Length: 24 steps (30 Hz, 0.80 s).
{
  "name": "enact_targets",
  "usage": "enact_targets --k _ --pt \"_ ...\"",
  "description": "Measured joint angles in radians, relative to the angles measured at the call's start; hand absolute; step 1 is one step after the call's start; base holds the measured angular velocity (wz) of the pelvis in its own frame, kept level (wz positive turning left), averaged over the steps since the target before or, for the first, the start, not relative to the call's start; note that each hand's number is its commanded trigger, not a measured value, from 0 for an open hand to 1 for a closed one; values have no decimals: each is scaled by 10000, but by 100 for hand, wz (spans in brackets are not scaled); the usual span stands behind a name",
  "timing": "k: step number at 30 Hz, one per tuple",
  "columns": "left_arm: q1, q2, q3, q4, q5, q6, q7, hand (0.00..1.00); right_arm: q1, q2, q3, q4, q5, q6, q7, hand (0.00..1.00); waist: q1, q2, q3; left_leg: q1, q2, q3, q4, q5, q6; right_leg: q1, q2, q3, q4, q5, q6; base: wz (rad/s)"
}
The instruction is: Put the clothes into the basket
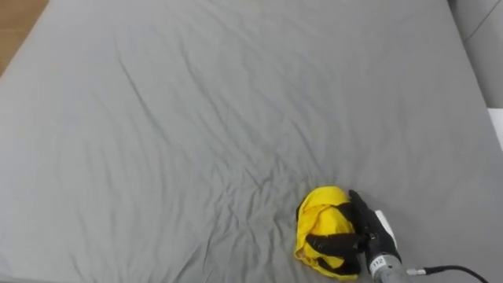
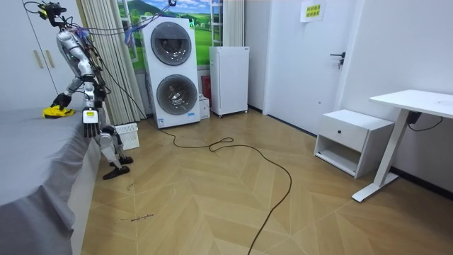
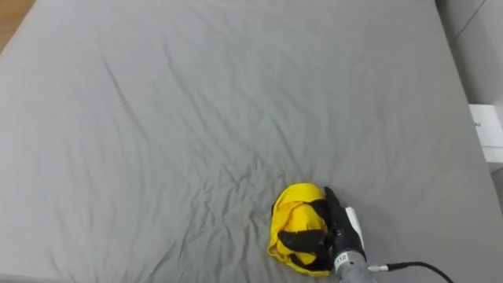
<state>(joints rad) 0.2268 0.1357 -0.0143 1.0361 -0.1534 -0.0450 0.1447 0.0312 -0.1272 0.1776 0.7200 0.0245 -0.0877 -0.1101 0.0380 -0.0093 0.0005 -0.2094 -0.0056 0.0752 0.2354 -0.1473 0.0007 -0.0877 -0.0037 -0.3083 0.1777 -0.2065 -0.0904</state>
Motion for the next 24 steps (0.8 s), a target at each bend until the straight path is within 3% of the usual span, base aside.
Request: enact_targets --k 2,5,12,18,20,24 --pt "-28 4 -6 15 -2 -2 6 0 -147 -7 37 407 -151 -101 -16 100 1 -5 -2 -56 1 15 27 0 0 -2 1 -62 -37 0 0 10" --pt "-70 32 -20 102 -9 0 15 0 -373 -32 69 1023 -261 -328 -192 100 -6 6 17 -92 2 11 33 0 0 28 3 -185 -80 0 0 12" --pt "-280 69 -34 468 -8 1 22 0 -1297 -404 53 2540 -217 -428 -639 100 64 26 37 -182 -12 -24 60 12 14 101 15 -361 -249 -5 14 9" --pt "-366 108 -285 707 -67 18 27 0 -1381 -675 25 3013 87 -419 -909 100 432 79 73 -251 -71 -224 -4 13 14 89 -9 -672 -276 -16 34 14" --pt "-366 118 -290 795 -69 26 26 0 -1382 -694 -33 3051 103 -420 -965 100 460 133 108 -246 -76 -239 -39 13 14 94 -15 -803 -263 -14 37 7" --pt "-395 139 -288 821 -79 49 31 0 -1352 -709 -142 3131 172 -389 -983 100 403 67 103 -38 -91 -333 -213 19 5 247 -9 -834 -256 -14 39 8"
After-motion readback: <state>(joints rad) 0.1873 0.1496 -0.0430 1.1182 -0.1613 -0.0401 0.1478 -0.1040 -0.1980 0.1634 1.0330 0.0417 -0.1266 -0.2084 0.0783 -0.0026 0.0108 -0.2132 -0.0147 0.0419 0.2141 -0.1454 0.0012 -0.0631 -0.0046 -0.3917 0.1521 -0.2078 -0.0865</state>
